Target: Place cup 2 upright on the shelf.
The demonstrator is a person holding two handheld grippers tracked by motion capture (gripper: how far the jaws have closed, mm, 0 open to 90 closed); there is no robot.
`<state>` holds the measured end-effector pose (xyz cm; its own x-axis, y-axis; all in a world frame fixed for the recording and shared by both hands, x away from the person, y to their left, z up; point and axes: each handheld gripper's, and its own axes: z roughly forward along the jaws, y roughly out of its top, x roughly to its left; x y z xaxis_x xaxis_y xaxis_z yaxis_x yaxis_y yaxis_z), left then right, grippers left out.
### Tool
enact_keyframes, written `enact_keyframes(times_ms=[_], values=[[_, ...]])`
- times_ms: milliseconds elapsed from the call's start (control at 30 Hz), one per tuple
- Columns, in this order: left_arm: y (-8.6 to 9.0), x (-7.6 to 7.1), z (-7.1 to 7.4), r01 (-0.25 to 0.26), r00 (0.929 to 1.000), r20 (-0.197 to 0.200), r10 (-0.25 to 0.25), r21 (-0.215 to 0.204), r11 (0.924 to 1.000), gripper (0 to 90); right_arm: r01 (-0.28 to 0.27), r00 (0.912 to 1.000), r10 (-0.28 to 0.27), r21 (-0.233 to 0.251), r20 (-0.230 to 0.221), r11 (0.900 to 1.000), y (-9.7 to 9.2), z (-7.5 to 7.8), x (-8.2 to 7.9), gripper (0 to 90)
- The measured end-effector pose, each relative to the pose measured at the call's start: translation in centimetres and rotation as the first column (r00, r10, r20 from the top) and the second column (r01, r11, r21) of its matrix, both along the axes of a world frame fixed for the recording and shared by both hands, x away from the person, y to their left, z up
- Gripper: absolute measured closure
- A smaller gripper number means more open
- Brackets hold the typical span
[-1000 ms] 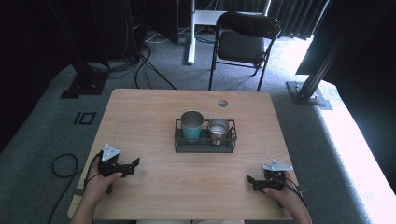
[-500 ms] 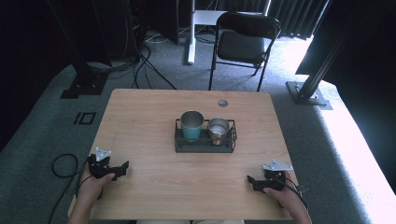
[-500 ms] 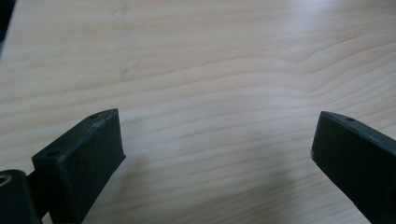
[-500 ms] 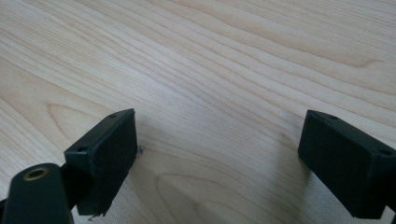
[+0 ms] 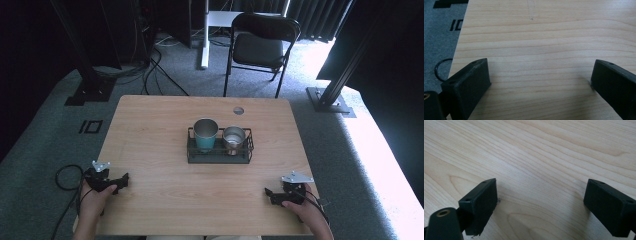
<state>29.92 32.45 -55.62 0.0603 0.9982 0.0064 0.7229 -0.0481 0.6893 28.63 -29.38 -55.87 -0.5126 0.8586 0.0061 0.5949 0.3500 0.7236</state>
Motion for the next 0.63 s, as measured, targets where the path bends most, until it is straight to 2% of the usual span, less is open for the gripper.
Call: enact_keyframes(times_ms=[633], values=[[-0.53,-0.26,-0.02,-0.010,1.0000,0.001,0.010,0.000,1.0000,3.1,0.000,1.0000,0.000,0.000,0.000,1.0000,0.00,0.00,0.00,11.2]])
